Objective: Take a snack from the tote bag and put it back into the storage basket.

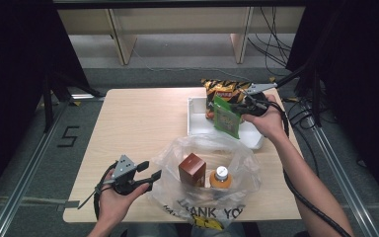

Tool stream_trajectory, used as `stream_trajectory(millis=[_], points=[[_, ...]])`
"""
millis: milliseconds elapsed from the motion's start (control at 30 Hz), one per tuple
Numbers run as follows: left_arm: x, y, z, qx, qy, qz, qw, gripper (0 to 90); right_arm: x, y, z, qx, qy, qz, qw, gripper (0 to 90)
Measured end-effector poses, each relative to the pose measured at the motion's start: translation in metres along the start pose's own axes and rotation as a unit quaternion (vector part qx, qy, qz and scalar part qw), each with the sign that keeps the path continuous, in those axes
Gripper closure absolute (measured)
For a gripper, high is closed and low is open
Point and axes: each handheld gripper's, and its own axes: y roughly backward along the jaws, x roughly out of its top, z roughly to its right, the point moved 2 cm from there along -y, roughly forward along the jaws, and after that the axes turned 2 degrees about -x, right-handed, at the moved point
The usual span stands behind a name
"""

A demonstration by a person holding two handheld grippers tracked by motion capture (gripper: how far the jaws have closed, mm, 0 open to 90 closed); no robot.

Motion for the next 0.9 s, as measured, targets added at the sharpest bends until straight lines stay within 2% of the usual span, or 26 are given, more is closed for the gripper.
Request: stream_trajectory(millis=[67,100,133,167,200,267,300,367,400,500,633,767,833,867,900], points=[[0.000,0.000,0.000,0.000,0.000,0.000,1.0000,41.2,-0.001,-0.001,0.000,0.000,0.000,0.000,1.0000,90.0],[0.000,0.000,0.001,-0.001,0.005,0.001,1.0000,41.2,-0.001,-0.001,0.000,0.001,-0.005,-0.013,0.9999,90.0],[0.000,-0.001,0.001,0.000,0.006,0.001,1.0000,41.2,-0.002,-0.002,0.001,0.001,0.005,-0.006,1.0000,90.0],[0.000,-0.001,0.001,0.000,0.006,0.001,1.0000,41.2,-0.002,-0.003,0.001,0.000,0.004,-0.004,1.0000,90.0],[0.000,-0.001,0.001,0.000,0.006,0.001,1.0000,41.2,-0.002,-0.003,0.000,0.000,-0.002,-0.009,1.0000,90.0],[0.000,0.000,0.000,0.000,0.000,0.000,1.0000,41.2,-0.002,-0.004,0.001,0.000,0.000,-0.006,1.0000,90.0],[0.000,0.000,0.000,0.000,0.000,0.000,1.0000,41.2,-0.002,-0.004,-0.001,0.000,-0.008,-0.010,0.9999,90.0],[0.000,0.000,0.000,0.000,0.000,0.000,1.0000,41.2,-0.003,-0.005,0.002,0.000,0.005,-0.011,0.9999,90.0],[0.000,0.000,0.000,0.000,0.000,0.000,1.0000,41.2,-0.003,-0.006,0.000,0.000,-0.004,-0.012,0.9999,90.0],[0.000,0.000,0.000,-0.001,0.000,0.001,1.0000,41.2,-0.004,-0.008,0.000,-0.001,-0.011,-0.011,0.9999,90.0],[0.000,0.000,0.000,0.000,0.000,0.000,1.0000,41.2,-0.004,-0.009,0.001,-0.006,-0.010,-0.010,0.9999,90.0],[0.000,-0.001,0.001,0.000,0.006,0.001,1.0000,41.1,-0.003,-0.010,0.002,-0.004,-0.005,-0.012,0.9999,90.0],[0.000,-0.001,0.001,0.000,0.006,0.001,1.0000,41.1,-0.004,-0.010,0.004,-0.009,0.006,-0.017,0.9998,89.5],[-0.001,0.000,0.001,0.000,0.005,0.001,1.0000,41.1,-0.003,-0.011,0.006,-0.013,0.019,-0.009,0.9997,89.3],[0.000,0.000,0.001,-0.001,0.003,0.000,1.0000,41.1,-0.003,-0.012,0.006,-0.014,0.021,-0.009,0.9996,89.0]])
